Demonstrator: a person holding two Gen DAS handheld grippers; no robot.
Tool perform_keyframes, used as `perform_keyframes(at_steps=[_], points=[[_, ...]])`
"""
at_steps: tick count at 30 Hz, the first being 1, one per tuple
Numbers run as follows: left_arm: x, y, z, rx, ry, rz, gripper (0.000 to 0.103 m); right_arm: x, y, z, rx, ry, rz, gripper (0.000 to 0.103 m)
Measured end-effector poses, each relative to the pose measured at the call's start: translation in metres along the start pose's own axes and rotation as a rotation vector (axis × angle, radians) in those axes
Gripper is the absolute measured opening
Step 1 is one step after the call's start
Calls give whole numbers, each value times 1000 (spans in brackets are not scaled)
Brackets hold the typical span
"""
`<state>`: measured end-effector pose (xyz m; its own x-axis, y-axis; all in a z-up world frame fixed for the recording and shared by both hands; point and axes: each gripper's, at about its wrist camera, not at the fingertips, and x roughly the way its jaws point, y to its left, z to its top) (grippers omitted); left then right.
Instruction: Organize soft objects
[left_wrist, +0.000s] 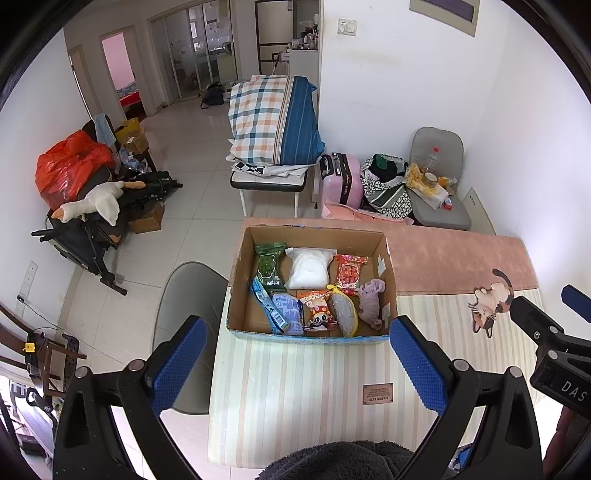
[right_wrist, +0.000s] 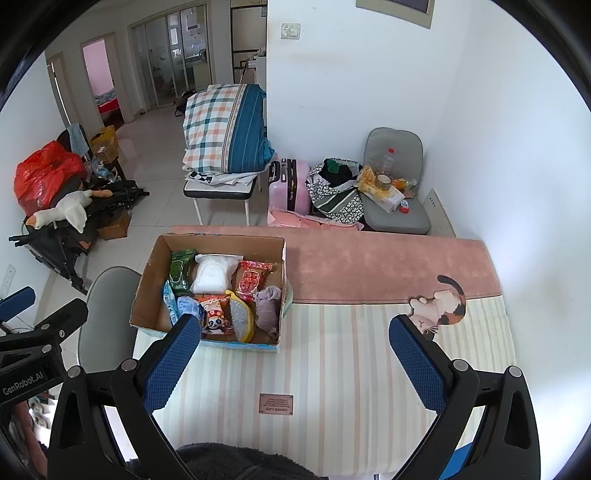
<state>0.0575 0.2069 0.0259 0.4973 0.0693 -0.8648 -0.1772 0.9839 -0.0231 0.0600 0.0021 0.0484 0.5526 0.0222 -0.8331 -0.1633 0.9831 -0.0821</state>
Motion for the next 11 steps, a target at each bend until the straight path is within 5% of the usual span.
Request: perform_keyframes(at_steps=[11], points=[[2,0,-1,4,-12,3,102,-1,1,1,-3,-2,-2,103]])
